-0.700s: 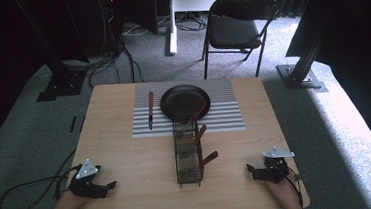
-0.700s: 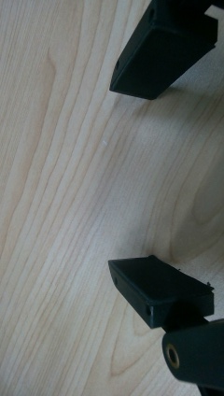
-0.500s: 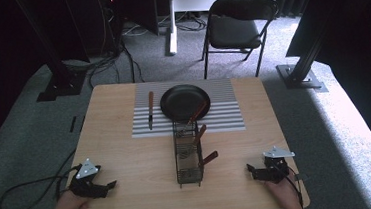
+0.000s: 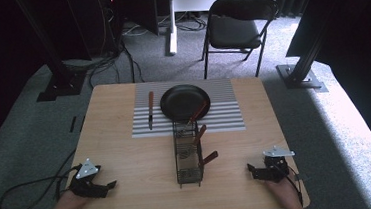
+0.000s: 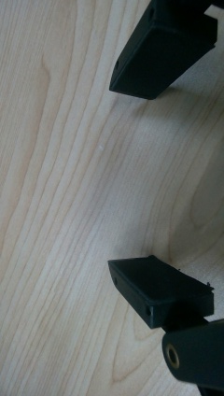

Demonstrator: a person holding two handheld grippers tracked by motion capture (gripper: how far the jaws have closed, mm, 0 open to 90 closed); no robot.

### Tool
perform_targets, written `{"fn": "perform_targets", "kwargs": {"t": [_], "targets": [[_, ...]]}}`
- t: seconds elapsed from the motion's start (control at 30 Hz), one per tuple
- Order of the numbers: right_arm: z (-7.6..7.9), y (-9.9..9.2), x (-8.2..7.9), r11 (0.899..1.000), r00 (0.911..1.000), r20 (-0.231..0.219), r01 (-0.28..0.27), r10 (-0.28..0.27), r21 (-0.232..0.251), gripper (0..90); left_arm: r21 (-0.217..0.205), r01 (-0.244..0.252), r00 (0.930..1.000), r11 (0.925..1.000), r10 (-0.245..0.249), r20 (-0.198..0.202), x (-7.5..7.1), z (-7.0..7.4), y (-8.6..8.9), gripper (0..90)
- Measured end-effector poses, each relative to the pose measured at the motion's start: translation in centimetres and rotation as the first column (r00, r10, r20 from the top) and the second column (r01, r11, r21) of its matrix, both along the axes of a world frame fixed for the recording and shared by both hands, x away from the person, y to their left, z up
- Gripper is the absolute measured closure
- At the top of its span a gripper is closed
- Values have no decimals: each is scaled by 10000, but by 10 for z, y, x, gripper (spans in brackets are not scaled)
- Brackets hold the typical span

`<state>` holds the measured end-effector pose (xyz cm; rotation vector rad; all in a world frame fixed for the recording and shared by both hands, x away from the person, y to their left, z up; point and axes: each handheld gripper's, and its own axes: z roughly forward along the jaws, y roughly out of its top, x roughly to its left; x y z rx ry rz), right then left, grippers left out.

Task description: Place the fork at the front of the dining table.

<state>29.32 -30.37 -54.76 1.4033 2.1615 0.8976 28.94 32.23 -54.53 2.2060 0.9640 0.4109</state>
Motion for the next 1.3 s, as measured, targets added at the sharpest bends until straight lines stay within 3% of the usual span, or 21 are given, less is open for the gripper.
{"fn": "perform_targets", "kwargs": {"t": [0.17, 0.27, 0.63, 0.8, 0.93, 1.2, 1.27, 1.3], "targets": [[2, 7, -4, 9990, 9987, -246, 443, -446, -91, 128, 1, 2, 10000, 10000, -2, 2, 0, 0, 0, 88], [5, 12, -8, 9991, 9983, -422, 387, -393, -165, 146, -2, -2, 10000, 10000, 2, 0, 0, 0, 0, 88], [30, 40, -22, 9971, 9969, -560, -521, 552, 556, 153, -2, -4, 10000, 10000, 4, 5, 0, 0, 0, 88], [53, 63, -33, 9845, 9900, -233, -1356, 1390, 1108, 194, -2, -4, 10000, 10000, 4, 5, 0, 0, 0, 88], [68, 74, -39, 9675, 9810, 21, -1916, 1940, 1651, 217, -2, -4, 10000, 10000, 4, 7, 0, 0, 0, 88], [98, 97, -50, 9363, 9640, 619, -2657, 2584, 2294, 236, -5, -5, 10000, 10000, 5, 7, 0, 0, 0, 88], [102, 99, -51, 9345, 9631, 707, -2693, 2599, 2327, 242, -10, -13, 10000, 10000, 13, 4, 0, 0, 0, 88], [110, 105, -51, 9244, 9587, 851, -2843, 2714, 2543, 252, -13, -13, 10000, 10000, 13, 3, 0, 0, 0, 88]]}}
